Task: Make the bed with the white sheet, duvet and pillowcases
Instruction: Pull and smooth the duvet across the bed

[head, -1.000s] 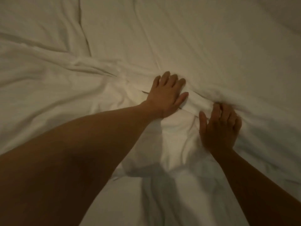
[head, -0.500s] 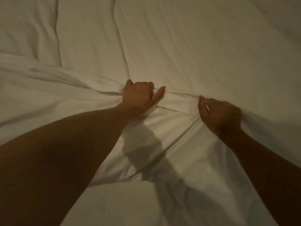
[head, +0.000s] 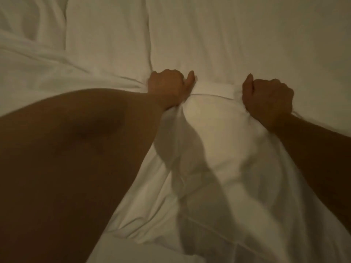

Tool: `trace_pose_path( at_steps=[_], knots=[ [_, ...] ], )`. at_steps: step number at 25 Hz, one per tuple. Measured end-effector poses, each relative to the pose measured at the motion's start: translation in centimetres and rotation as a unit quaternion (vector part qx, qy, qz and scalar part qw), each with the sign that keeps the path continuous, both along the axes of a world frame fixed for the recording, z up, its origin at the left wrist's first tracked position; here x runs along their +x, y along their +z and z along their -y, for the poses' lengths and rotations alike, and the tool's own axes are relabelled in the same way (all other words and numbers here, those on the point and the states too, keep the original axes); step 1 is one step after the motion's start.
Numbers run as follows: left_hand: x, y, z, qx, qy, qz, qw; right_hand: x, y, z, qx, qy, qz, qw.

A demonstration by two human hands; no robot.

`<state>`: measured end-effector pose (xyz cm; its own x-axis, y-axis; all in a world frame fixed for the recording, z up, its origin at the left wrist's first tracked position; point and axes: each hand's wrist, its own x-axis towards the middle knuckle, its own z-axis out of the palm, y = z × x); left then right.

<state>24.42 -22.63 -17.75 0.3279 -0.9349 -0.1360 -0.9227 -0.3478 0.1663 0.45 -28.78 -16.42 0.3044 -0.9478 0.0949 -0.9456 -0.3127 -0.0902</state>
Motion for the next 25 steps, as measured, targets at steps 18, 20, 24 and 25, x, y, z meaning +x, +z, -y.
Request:
trace_pose_path(
  at_steps=[18, 20, 24, 25],
  knots=[
    [-5.3, 0.1, -4.7, -0.048, -0.095, 0.032, 0.994, -4.4, -3.1, -6.8, -0.067, 0.017, -0.033, 0.997],
    [-9.0, 1.5, -6.1, -0.028, -0.146, -0.024, 0.989, -8.2, -1.7, -9.8, -0.067, -0.025, -0.057, 0.996],
    [-16.5, 3.0, -8.5, 0.02, -0.206, -0.073, 0.976, -17.8, 0.6, -16.2, -0.079, -0.1, -0.081, 0.989],
    [-18.6, 3.2, -8.8, 0.014, -0.235, -0.07, 0.969, -20.2, 0.8, -17.7, -0.089, -0.11, -0.094, 0.985]
  ],
)
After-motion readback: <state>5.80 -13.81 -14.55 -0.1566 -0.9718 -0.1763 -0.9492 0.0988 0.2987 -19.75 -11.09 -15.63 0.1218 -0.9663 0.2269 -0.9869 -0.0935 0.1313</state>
